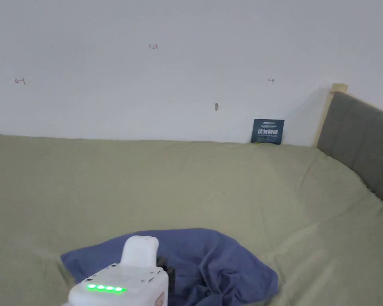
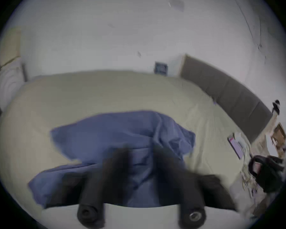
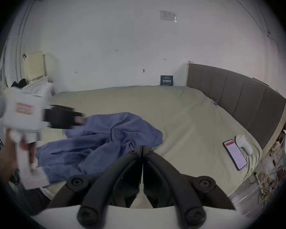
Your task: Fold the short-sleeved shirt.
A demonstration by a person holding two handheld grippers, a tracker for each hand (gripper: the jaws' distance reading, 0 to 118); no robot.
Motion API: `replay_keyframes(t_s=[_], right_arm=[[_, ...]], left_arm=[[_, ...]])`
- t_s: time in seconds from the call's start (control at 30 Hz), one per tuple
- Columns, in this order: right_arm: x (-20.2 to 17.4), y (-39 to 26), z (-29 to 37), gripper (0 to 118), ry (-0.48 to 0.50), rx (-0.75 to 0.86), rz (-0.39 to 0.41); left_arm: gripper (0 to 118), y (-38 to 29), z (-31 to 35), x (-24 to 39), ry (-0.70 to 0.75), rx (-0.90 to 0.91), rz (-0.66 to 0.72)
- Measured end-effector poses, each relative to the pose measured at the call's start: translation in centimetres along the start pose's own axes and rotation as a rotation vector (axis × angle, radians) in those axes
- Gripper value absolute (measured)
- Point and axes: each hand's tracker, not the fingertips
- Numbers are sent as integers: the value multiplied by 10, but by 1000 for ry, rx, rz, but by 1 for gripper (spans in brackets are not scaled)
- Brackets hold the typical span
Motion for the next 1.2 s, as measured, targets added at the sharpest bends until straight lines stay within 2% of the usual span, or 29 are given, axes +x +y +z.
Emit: replay_keyframes(t_s=[0.03,0.1,0.17,0.23,0.3,0.4,0.5,0.63,0.83,0.87,0.9,0.93,0.97,1.0,1.13,1.2], right_arm=[[-3,0,3,5,9,13,-5],[-10,0,12,5,29,65,-5],[-20,0,20,5,37,90,19],[-30,-1,27,5,33,100,24],[-38,-3,31,5,62,104,-8],[-52,-5,31,5,84,94,-19],[-64,-9,32,5,120,82,-7],[-73,-13,27,5,138,67,4],[-78,-22,6,5,149,-2,22],[-77,-24,1,5,148,-17,23],[-77,-26,-3,5,141,-32,24],[-76,-28,-7,5,135,-45,25],[-75,-30,-11,5,132,-59,28],[-74,-32,-15,5,127,-74,32],[-69,-35,-30,5,117,-113,32],[-66,-35,-39,5,107,-144,31]], left_arm=[[0,-6,26,-9,62,51,13],[0,-18,74,-37,117,34,4],[0,-34,112,-58,196,70,35],[0,-39,137,-80,271,100,61],[0,-44,156,-99,328,117,76],[0,-44,171,-116,362,119,112],[0,-43,170,-130,399,97,96],[0,-42,154,-151,353,-1,135],[0,-39,67,-216,299,-246,224],[0,-41,50,-225,299,-310,194],[14,-43,35,-234,294,-329,207],[47,-45,23,-240,295,-361,211],[90,-46,11,-245,295,-398,247],[118,-50,1,-249,282,-448,234],[115,-71,-29,-249,397,-513,143],[104,-77,-37,-244,401,-540,141]])
